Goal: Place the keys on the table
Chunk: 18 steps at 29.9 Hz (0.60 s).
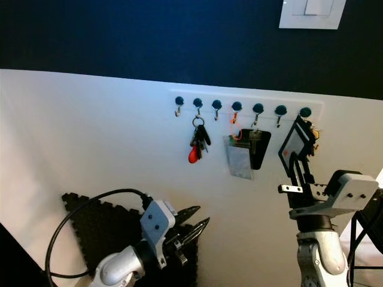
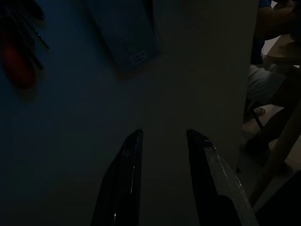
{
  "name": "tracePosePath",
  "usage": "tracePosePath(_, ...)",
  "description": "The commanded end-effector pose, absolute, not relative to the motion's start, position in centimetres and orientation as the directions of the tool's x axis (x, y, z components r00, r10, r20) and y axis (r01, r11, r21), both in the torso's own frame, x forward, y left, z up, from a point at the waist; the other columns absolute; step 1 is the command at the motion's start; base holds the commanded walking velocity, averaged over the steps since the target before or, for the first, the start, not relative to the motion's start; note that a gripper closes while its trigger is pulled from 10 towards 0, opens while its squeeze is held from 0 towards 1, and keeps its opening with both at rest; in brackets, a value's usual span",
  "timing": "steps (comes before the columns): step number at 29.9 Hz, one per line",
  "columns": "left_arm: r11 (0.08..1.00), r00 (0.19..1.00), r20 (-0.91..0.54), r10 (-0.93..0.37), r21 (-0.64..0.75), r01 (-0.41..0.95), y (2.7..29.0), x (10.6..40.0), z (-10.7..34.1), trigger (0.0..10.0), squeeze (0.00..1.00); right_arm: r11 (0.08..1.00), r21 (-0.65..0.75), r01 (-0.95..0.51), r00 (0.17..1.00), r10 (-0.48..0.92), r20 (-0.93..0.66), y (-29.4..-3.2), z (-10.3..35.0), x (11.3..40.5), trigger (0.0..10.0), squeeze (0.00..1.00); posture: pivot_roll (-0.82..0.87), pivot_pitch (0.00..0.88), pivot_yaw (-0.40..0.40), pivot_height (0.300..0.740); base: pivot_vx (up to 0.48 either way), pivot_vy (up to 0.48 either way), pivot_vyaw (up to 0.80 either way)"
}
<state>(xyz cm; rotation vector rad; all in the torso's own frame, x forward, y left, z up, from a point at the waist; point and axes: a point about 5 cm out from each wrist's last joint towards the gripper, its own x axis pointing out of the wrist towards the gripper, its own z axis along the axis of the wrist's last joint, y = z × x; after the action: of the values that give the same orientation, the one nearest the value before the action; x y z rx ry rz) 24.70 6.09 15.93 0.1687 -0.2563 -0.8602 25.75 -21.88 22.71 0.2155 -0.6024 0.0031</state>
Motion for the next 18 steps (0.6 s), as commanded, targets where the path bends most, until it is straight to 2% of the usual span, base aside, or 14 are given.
tracePosePath(1, 0.630, 0.615, 0.149, -0.775, 0.265, 0.730, 6.1, 24.5, 16.1, 10.0, 0.00, 0.974, 0.224, -0.034, 0.797, -0.109, 0.594, -22.7, 23.8, 25.5, 10.0, 0.00, 0.04, 0.071, 0.039, 0.740, 0.000, 0.000, 0.00)
tracePosePath(10, 0.633, 0.619, 0.145, -0.772, 0.269, 0.726, 6.2, 24.5, 16.1, 10.0, 0.00, 0.976, 0.194, -0.101, 0.761, -0.050, 0.647, -21.7, 26.0, 25.9, 10.0, 0.00, 0.04, 0.073, 0.034, 0.740, 0.000, 0.000, 0.00)
tracePosePath(18, 0.632, 0.617, 0.147, -0.773, 0.264, 0.729, 6.1, 24.4, 16.1, 10.0, 0.00, 0.979, 0.158, -0.131, 0.776, 0.002, 0.631, -20.6, 25.3, 25.7, 10.0, 0.00, 0.04, 0.076, 0.033, 0.740, 0.000, 0.000, 0.00)
